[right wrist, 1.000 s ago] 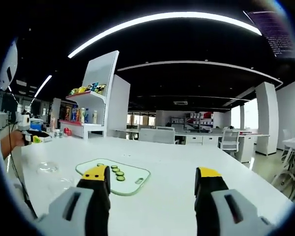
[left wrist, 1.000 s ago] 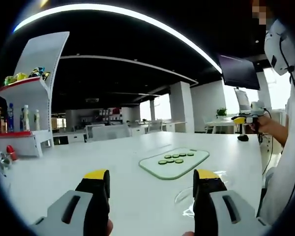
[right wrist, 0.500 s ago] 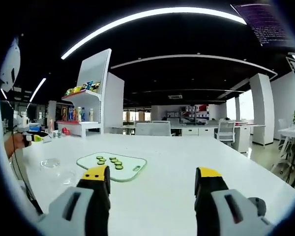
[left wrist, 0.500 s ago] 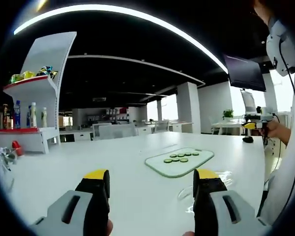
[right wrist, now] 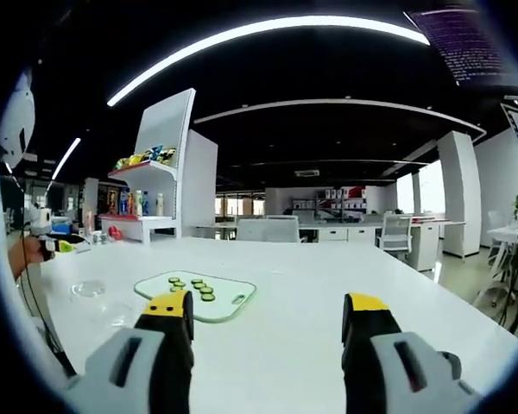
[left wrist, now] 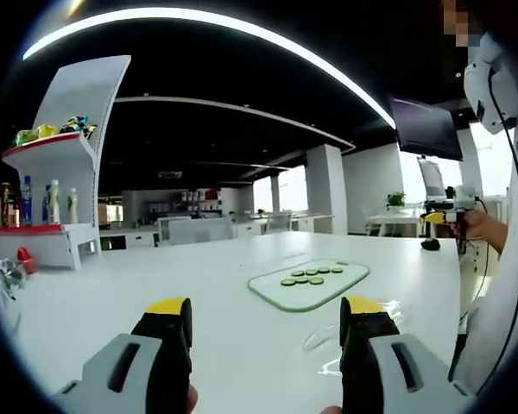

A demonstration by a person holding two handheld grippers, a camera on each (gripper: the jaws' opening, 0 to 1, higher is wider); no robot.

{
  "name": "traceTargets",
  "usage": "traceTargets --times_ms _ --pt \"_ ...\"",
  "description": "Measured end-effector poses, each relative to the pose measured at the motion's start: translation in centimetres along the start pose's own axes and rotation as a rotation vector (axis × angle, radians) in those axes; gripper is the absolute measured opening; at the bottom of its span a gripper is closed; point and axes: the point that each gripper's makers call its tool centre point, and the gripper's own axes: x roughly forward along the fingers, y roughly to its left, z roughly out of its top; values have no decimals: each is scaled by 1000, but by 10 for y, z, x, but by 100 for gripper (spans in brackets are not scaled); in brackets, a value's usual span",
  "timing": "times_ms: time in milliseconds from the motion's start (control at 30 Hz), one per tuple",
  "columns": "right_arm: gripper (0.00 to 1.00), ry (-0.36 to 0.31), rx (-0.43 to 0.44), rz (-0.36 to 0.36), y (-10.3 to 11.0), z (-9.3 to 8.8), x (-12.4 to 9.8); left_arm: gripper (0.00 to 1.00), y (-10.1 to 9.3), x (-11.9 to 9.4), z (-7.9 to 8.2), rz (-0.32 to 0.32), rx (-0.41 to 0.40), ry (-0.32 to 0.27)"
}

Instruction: Open the petri dish lid, add cucumber slices into the petri dish, and close the lid

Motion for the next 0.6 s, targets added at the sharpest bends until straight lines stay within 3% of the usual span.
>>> traceTargets --times_ms 367,600 --pt "68 -24 -34 74 3 30 10 70 -20 1 4 -54 22 3" --pt "65 -3 -70 179 26 48 31 70 -27 -2 5 -63 21 -5"
